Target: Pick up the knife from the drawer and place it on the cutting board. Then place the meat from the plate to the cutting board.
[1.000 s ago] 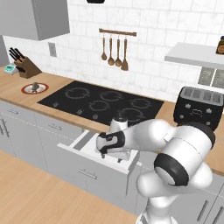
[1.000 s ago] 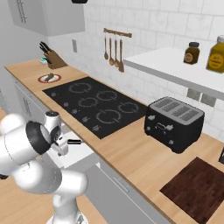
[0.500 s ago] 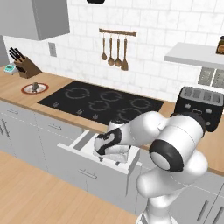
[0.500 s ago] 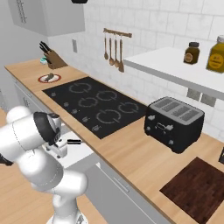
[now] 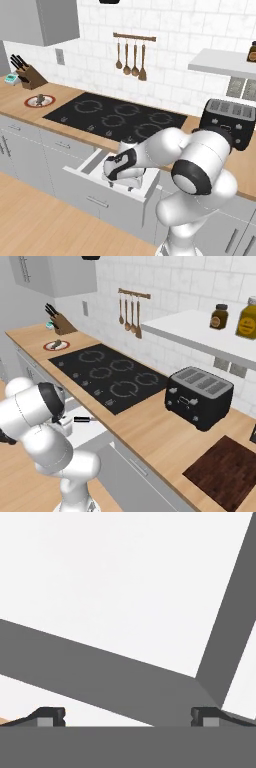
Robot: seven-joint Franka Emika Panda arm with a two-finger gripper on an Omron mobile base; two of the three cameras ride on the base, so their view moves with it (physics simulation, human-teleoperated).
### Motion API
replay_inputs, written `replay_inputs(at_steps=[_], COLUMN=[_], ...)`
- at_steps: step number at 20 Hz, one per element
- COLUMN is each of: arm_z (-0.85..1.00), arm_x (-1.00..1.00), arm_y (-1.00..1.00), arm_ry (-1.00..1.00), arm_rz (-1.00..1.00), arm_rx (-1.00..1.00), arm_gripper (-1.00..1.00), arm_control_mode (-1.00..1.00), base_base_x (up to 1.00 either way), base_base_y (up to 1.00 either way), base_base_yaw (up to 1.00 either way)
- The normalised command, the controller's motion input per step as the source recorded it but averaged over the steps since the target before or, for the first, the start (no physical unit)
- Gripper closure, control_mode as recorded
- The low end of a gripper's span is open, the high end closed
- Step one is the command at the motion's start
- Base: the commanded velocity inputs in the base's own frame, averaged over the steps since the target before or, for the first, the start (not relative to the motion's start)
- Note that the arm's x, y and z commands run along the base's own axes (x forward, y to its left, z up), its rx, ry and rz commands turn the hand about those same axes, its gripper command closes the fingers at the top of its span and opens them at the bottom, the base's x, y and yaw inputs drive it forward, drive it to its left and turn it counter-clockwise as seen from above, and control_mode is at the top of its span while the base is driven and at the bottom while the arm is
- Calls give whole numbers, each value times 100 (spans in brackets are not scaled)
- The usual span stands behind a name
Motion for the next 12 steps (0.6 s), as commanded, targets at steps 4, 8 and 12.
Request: replay_inputs(at_steps=[4, 8, 12], arm_z=[-9, -20, -39], arm_x=[-11, -14, -14], arm_y=[24, 38, 69], arm_ry=[0, 3, 9], arm_rz=[0, 0, 3], arm_rx=[0, 0, 1], arm_gripper=[-100, -100, -100], arm_control_mode=[-100, -100, -100], base_base_x=[0, 0, 0], base_base_y=[0, 0, 0], base_base_yaw=[0, 0, 0])
